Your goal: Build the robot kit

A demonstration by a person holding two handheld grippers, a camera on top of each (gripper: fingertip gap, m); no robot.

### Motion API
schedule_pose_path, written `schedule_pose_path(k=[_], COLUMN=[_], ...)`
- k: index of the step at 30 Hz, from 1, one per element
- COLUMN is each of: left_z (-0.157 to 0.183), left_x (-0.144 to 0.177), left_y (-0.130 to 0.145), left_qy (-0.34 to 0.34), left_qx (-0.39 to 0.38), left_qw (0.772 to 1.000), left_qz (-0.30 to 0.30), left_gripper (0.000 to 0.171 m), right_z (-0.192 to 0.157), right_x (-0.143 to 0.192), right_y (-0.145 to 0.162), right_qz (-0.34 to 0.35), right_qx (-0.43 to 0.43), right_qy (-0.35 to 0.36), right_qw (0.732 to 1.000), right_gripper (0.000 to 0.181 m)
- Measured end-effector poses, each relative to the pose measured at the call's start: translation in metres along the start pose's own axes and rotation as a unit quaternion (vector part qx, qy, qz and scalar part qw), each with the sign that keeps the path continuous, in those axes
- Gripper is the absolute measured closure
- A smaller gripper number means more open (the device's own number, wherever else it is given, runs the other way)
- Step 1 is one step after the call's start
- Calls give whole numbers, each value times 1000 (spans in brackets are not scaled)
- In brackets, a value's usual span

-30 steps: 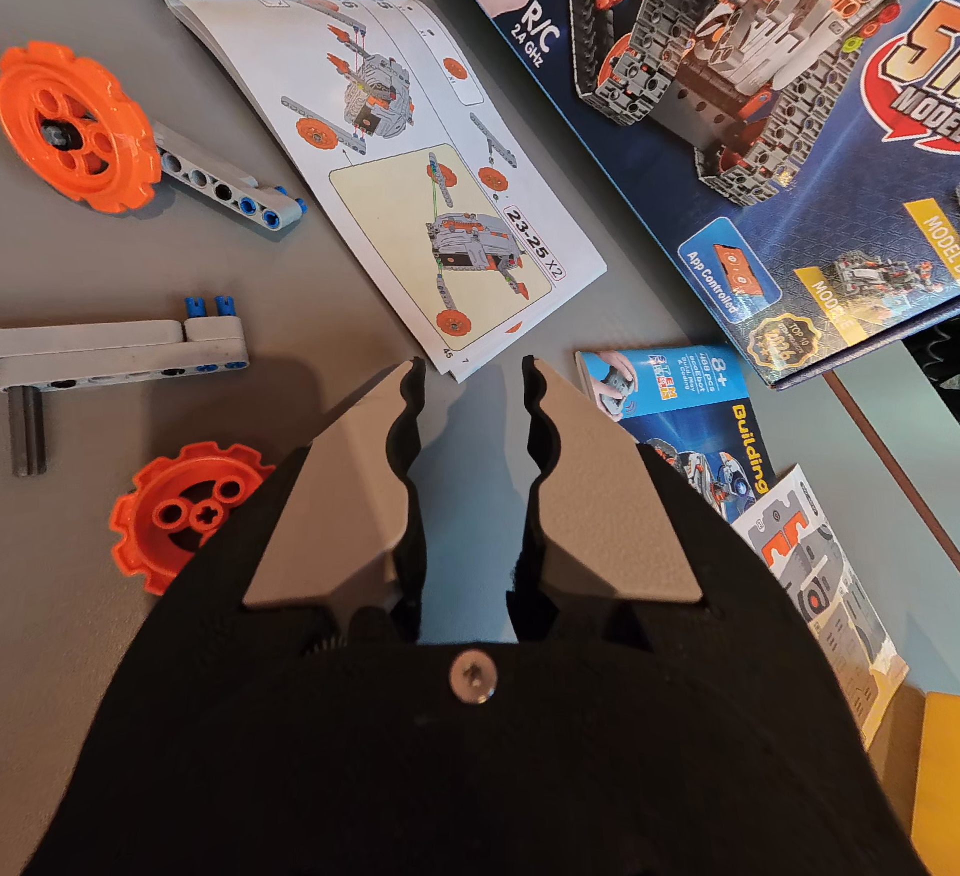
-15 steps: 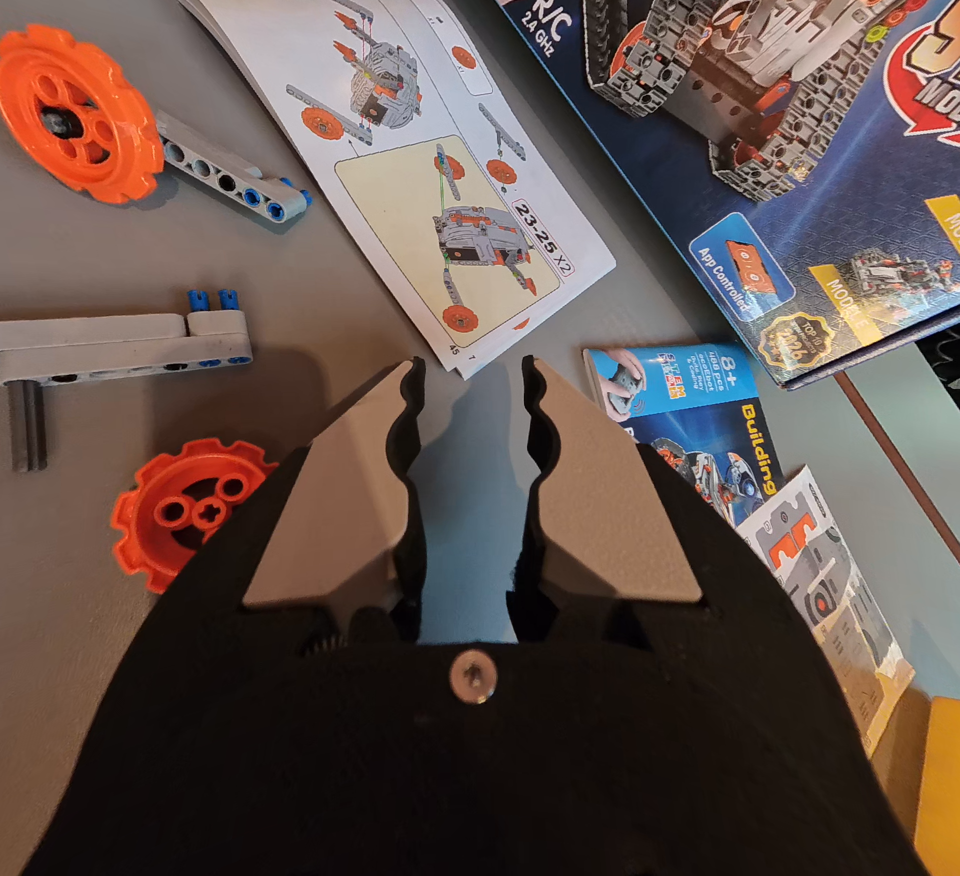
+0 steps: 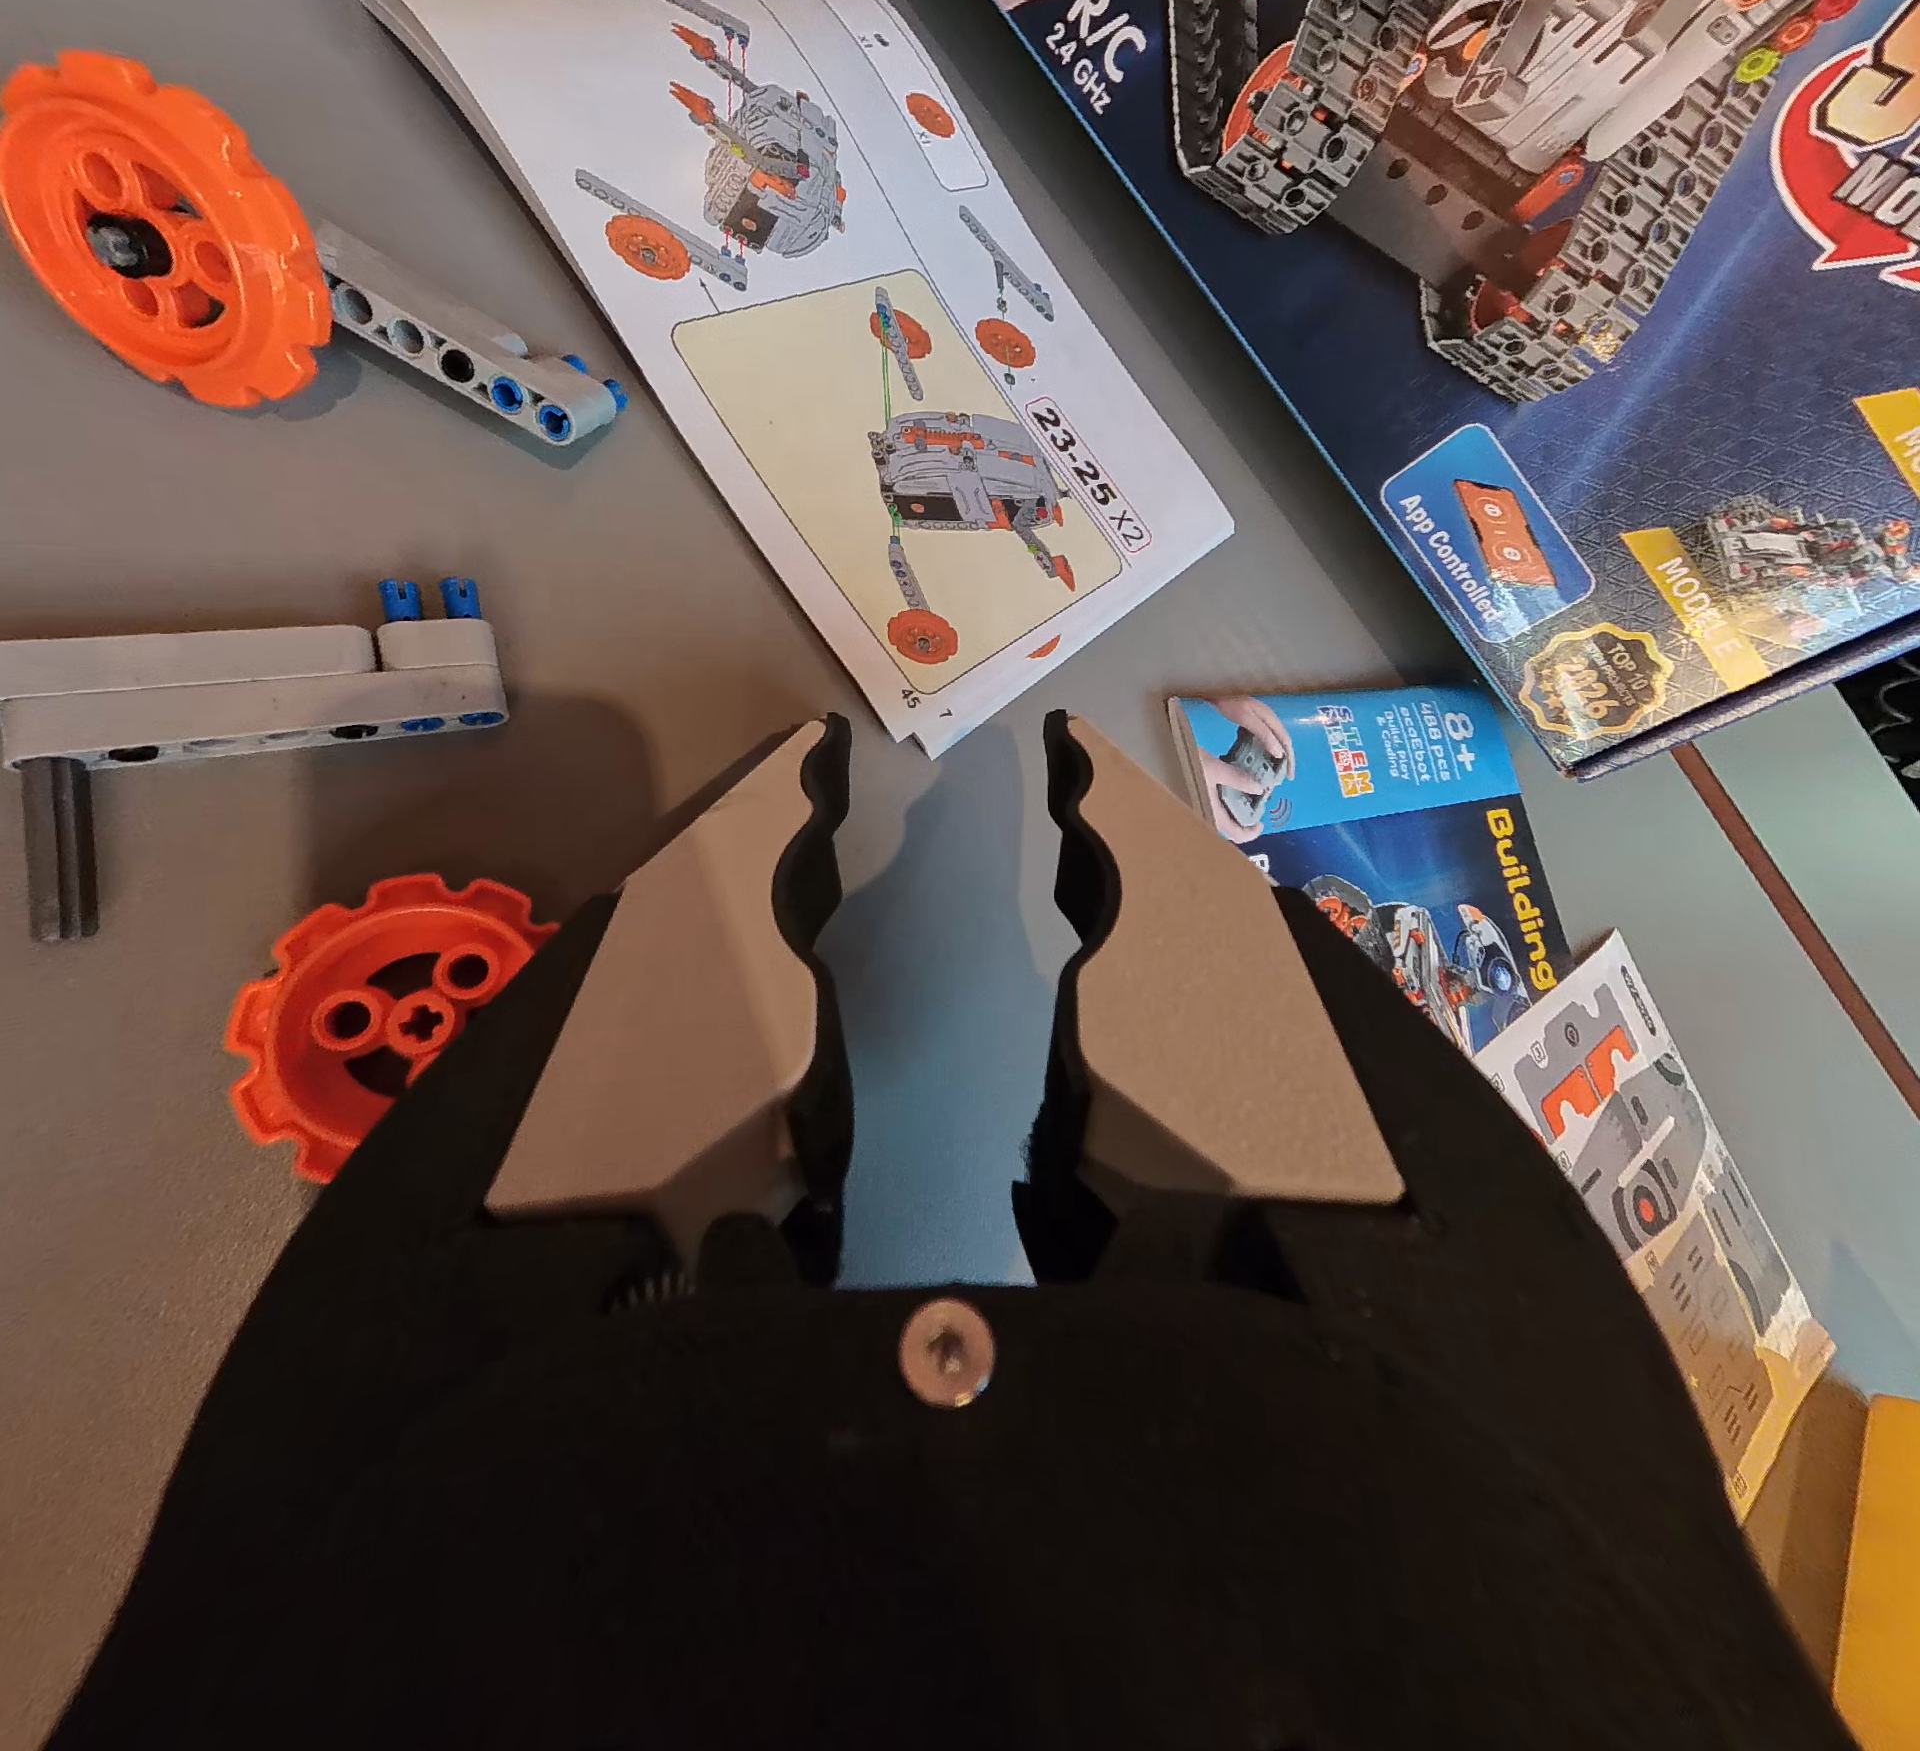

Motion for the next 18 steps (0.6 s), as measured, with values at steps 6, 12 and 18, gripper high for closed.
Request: schedule_pose_path(k=[6, 12, 18], left_z=[-14, 26, 40], left_x=[17, 7, -21], left_y=[-5, 9, 0], left_qy=[-32, 40, 1], left_qx=[69, 7, -22], left_qw=[995, 999, 995], left_qz=[66, 2, -94], left_gripper=[137, 115, 119], right_z=[0, 0, 0], right_x=[0, 0, 0], right_y=[0, 0, 0], right_qz=[0, 0, 0], right_qx=[1, 0, 1], right_qy=[1, 0, 0], right_qw=[1000, 1000, 1000], right_gripper=[144, 144, 145])
Point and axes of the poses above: each gripper's, where its closed fingertips meet, x back along the fingers, y out of its underside, z = x × y across the jaws, the point moved 7 cm from there along x, back along the fingers, and after that the axes turned 8 degrees about -x, right-handed, at the moved point
